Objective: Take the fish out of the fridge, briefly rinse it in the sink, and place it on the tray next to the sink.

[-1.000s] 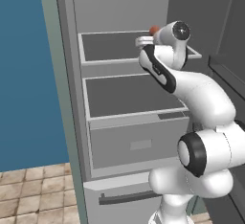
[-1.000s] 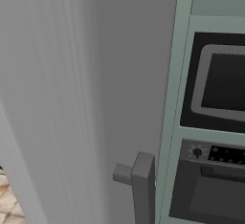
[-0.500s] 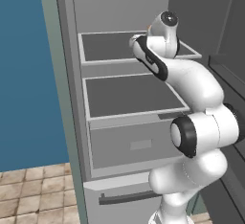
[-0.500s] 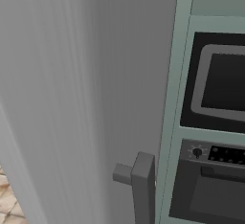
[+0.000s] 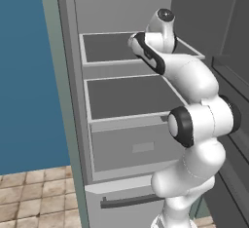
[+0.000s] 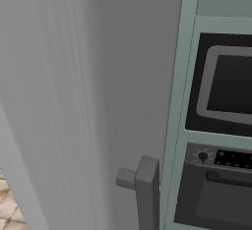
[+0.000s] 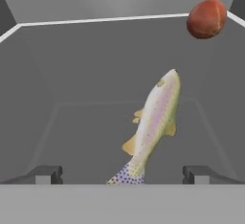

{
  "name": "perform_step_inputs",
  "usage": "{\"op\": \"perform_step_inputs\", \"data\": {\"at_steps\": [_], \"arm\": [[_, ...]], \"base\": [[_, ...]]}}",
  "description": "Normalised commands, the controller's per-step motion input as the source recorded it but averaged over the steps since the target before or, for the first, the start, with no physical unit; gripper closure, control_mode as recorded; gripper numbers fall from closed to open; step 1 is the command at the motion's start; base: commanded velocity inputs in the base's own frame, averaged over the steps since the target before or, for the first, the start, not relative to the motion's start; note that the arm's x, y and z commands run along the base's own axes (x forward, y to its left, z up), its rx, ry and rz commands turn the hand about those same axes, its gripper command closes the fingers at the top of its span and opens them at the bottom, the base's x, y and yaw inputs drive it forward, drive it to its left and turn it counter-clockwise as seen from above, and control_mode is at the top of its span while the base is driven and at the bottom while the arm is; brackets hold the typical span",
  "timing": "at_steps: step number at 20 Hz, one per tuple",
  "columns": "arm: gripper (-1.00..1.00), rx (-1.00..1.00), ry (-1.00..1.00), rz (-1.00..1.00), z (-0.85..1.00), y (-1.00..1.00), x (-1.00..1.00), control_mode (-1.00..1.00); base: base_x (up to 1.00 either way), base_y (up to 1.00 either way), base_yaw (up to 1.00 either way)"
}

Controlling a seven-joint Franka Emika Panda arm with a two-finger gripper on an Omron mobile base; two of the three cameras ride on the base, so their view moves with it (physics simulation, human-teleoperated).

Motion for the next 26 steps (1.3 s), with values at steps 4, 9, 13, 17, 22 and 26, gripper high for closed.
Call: {"op": "perform_step_inputs", "data": {"at_steps": [4, 9, 13, 17, 22, 26], "arm": [[-1.00, 0.00, 0.00, 0.00, -0.45, 0.00, 0.01, -1.00], [-1.00, 0.00, 0.00, 0.00, -0.23, 0.00, 0.05, -1.00], [-1.00, 0.00, 0.00, 0.00, -0.06, 0.00, 0.28, -1.00], [-1.00, 0.00, 0.00, 0.00, -0.06, 0.00, 0.35, -1.00], [1.00, 0.00, 0.00, 0.00, -0.26, 0.00, 0.19, -1.00], [1.00, 0.00, 0.00, 0.00, -0.39, 0.00, 0.00, -1.00]], "base": [[0.00, 0.00, 0.00], [0.00, 0.00, 0.00], [0.00, 0.00, 0.00], [0.00, 0.00, 0.00], [0.00, 0.00, 0.00], [0.00, 0.00, 0.00]]}}
